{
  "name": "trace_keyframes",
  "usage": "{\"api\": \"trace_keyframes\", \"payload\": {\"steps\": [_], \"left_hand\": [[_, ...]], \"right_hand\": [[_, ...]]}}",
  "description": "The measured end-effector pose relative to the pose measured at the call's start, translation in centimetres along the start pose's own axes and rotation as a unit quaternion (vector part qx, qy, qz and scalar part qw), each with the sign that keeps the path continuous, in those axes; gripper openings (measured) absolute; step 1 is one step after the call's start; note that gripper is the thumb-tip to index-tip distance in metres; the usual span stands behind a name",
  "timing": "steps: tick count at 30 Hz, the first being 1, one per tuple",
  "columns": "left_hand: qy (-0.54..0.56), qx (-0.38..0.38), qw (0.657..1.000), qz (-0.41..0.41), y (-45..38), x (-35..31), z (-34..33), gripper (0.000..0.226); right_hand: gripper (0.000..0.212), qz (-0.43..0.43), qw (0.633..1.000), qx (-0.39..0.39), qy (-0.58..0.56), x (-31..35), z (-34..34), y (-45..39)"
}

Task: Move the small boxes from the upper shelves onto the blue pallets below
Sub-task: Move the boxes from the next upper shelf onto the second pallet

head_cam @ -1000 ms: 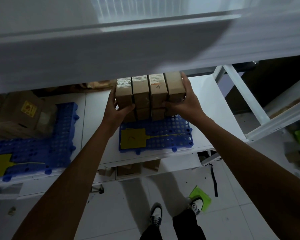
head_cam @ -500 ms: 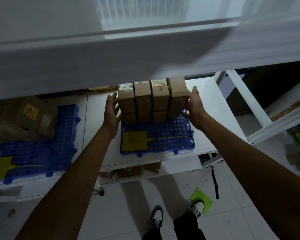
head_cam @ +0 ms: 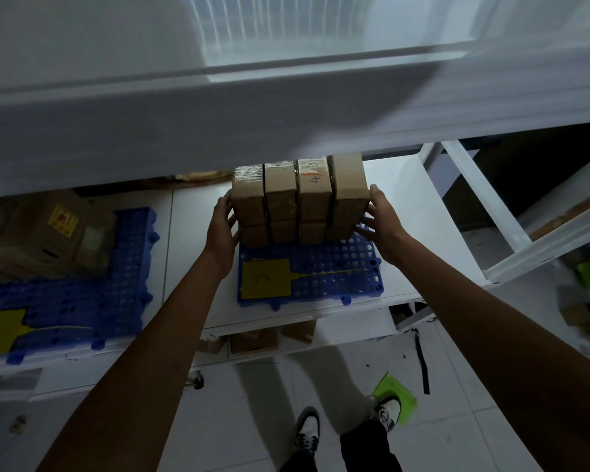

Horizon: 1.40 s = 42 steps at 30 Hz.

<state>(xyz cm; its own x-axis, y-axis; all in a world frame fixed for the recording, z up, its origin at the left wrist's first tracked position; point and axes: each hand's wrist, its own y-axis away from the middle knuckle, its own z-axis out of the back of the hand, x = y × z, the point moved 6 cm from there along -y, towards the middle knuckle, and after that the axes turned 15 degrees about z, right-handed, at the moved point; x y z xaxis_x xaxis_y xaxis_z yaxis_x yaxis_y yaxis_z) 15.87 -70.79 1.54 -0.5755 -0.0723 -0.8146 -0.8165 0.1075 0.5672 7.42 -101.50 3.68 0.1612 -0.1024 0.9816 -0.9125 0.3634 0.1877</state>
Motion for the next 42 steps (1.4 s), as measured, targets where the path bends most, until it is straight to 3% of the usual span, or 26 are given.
{"api": "trace_keyframes", "payload": {"steps": [7,11,15,20,23,29,42], "left_hand": [[-0.002,0.01,1.0,0.017,1.2,1.0,-1.0,0.025],[-0.009,-0.009,1.0,0.012,0.9,1.7,-0.4,0.031],[-0.03,-0.063,0.997,0.034,0.3,2.9,1.5,0.054],[0.004,-0.057,0.993,0.104,0.8,5.7,1.3,0.061],[-0.013,-0.041,0.994,0.097,1.2,6.2,1.0,0.063],[0.003,-0.029,0.994,0.103,1.1,6.5,0.7,0.064],[-0.049,-0.044,0.993,0.101,0.9,5.7,1.0,0.061]], "right_hand": [[0.029,-0.017,1.0,-0.002,-0.001,-0.1,-0.7,0.9],[0.046,-0.016,0.999,-0.034,-0.001,-0.5,0.2,0.8],[0.051,0.028,0.977,-0.091,0.19,-1.3,2.8,0.3],[0.056,-0.019,0.966,-0.045,0.253,-4.0,3.1,0.0],[0.063,-0.025,0.97,-0.026,0.242,-4.4,2.5,0.1],[0.053,-0.018,0.967,-0.019,0.252,-4.4,2.9,-0.5],[0.054,0.031,0.944,0.021,0.328,-3.9,2.5,0.3]]}}
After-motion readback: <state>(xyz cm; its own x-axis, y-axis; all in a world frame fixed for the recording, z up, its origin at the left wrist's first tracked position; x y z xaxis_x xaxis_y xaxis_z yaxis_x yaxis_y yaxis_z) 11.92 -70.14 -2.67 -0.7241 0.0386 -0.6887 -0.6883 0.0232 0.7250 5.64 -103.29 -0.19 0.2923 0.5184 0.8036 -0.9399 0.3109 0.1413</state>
